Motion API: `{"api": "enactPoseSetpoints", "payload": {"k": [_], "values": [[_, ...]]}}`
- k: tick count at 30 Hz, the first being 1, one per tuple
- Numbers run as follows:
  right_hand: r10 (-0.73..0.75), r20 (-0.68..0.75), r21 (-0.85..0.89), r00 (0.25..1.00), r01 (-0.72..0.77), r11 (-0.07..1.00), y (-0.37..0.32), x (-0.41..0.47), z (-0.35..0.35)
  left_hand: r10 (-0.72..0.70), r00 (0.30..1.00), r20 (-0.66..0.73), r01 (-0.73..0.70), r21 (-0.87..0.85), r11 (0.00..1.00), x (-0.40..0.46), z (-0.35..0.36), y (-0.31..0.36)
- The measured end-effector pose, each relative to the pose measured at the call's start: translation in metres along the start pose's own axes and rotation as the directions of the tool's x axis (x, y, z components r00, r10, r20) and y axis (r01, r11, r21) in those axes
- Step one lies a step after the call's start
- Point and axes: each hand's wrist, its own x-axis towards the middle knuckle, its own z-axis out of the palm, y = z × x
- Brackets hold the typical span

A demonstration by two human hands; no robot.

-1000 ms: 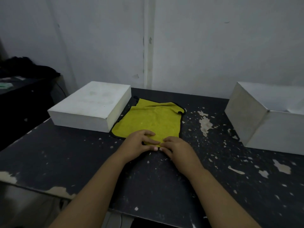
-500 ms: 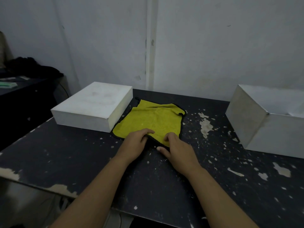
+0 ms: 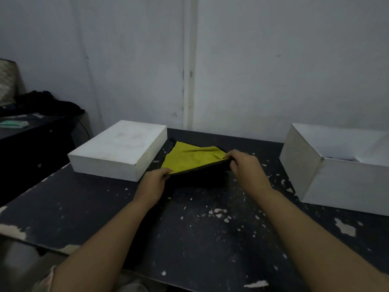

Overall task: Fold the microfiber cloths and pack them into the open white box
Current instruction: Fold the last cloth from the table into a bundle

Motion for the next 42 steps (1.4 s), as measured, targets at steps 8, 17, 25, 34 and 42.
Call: {"api": "enactPoseSetpoints", "payload": {"k": [8,17,25,34,42], "values": [[0.051,-0.223,0.156,0.974,-0.016,0.988,0.017,0.056,-0.104,0.026,0.976,-0.218,-0.099,-0.331,0.938,0.070,-0.079,0.075],[0.140,-0.357,0.435,0.923,0.032,0.900,0.021,0.085,-0.200,0.038,0.990,-0.138,-0.130,-0.752,0.647,0.122,-0.130,0.167],[0.324,-0.309,0.579,0.894,-0.093,0.810,0.042,0.089,-0.211,0.014,0.998,-0.061,-0.057,-0.785,0.616,0.138,-0.115,0.186],[0.319,-0.473,0.629,0.822,0.061,0.775,0.027,0.089,-0.226,0.041,0.995,-0.089,-0.098,-0.883,0.459,0.141,-0.115,0.202],[0.289,-0.477,0.623,0.830,0.087,0.777,0.036,0.019,-0.190,0.053,0.999,0.013,-0.013,-0.888,0.460,0.075,-0.099,0.181]]}}
